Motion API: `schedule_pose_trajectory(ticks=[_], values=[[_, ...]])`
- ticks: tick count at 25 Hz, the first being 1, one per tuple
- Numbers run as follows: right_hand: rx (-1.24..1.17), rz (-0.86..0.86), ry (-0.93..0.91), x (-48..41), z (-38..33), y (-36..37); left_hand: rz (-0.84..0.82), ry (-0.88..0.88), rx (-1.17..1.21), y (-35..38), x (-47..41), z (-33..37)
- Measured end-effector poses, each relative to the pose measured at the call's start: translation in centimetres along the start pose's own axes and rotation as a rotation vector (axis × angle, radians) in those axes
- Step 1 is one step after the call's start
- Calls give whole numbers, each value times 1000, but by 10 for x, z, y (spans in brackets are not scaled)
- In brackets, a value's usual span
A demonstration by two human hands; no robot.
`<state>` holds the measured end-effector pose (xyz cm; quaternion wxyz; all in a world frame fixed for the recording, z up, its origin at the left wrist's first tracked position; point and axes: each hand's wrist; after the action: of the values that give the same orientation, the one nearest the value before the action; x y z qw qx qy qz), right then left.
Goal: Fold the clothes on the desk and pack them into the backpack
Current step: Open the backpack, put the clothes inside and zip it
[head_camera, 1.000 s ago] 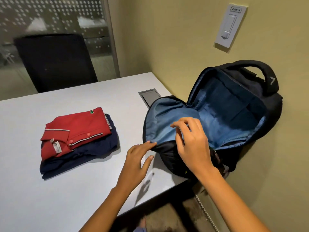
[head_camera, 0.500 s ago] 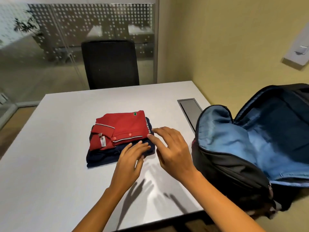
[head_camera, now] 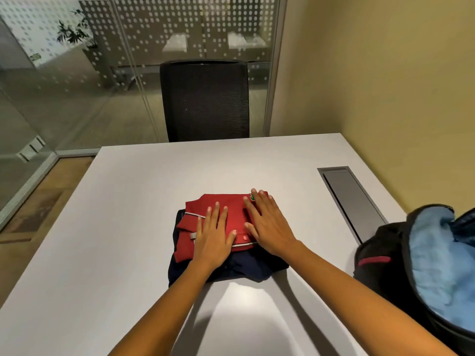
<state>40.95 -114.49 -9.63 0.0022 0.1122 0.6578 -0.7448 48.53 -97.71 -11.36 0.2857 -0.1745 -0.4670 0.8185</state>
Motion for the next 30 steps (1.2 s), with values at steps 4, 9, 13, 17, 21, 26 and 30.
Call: schedule_pose_trajectory(ticks=[4,9,13,17,21,26,30], values=[[19,-190,-116,-56,12,8,73,-27,-56,20,-10,-20],[119,-503,-381,-121,27,23,160,-14,-62,34,-8,-26],[17,-779,-439,-158,33,36,172,-22,-76,37,-10,-24],[-64,-888,-417,-170,33,49,194,-36,-80,41,-10,-26],[-235,-969,-296,-171,31,47,205,-38,-92,43,-9,-27],[-399,-1111,-238,-161,28,33,194,11,-101,43,-5,-31],[-489,-1144,-169,-151,29,24,192,40,-102,43,-2,-33]])
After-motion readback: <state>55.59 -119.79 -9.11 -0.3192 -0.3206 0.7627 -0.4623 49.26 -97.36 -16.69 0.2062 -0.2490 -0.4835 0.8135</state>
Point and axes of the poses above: each hand's wrist, its own x-axis away from the middle knuckle, its own y-axis out of the palm, z = x × y, and after that the axes turned 13 degrees about x, right-handed
